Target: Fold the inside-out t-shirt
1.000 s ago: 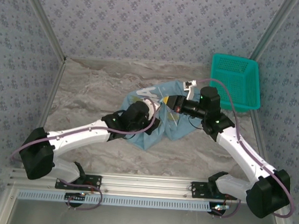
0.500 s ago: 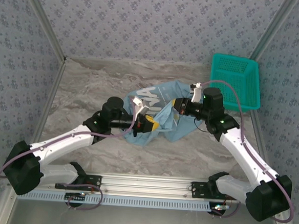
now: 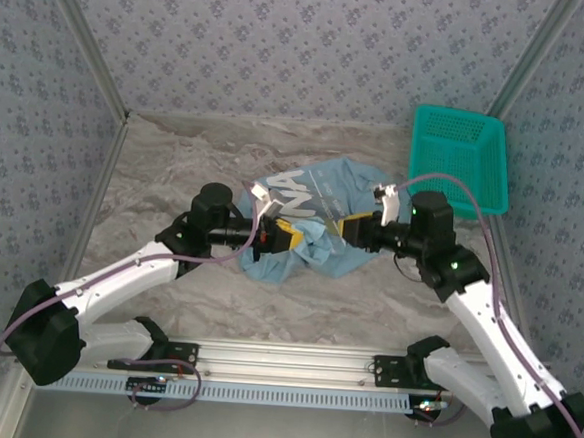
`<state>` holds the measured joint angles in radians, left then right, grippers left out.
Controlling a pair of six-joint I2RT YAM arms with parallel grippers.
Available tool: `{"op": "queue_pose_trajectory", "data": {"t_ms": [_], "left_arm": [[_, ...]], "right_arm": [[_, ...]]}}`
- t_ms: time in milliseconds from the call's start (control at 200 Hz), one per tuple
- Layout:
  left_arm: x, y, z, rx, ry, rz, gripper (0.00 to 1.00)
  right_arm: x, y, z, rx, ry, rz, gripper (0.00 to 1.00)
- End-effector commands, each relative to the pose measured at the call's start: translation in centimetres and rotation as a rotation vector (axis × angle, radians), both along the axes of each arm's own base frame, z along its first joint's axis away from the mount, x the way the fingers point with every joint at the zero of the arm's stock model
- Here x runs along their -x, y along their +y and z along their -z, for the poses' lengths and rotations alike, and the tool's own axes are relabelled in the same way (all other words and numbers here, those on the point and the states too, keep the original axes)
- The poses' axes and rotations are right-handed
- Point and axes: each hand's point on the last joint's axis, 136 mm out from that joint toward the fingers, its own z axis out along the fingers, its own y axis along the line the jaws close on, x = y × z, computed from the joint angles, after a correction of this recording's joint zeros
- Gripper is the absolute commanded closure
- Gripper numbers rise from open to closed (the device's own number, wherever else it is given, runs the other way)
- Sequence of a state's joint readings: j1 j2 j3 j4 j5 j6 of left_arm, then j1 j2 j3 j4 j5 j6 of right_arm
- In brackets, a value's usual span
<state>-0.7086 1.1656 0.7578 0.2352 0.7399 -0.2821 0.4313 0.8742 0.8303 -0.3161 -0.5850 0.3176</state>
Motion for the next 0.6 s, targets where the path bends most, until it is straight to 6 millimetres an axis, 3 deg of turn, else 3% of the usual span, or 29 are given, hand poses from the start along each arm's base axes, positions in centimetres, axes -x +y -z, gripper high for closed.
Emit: {"op": "queue_pose_trajectory", "data": {"t_ms": [0,70,185,470,540,600], "left_arm": [[-0.3,0.0,-1.9,0.031,-0.026,-0.010,1.00],[-0.5,0.0,-2.0,0.033,-0.024,-0.018,1.00],[-0.4,0.0,-2.0,0.035,-0.013,-0.012,1.00],[-0.2,0.1,-2.0,0.032,-0.010,-0.017,1.00],[-0.3,0.2,-2.0,0.029,-0.010,-0.022,1.00],[-0.4,0.2,-2.0,0.027,-0.012,-0.025,1.00]], "right_arm": [[2.7,3.0,0.1,-0.133,-0.015,-0.213,0.61],[3.2,3.7,0.7,-0.143,-0.042,-0.258,0.60],[2.2,4.3,2.0,-0.132,-0.080,-0.234,0.59],[0.5,5.8,1.7,-0.164,-0.138,-0.249,0.60],[0.5,6.0,1.5,-0.175,-0.141,-0.255,0.64],[0.4,6.0,1.4,-0.179,-0.149,-0.253,0.72]]}}
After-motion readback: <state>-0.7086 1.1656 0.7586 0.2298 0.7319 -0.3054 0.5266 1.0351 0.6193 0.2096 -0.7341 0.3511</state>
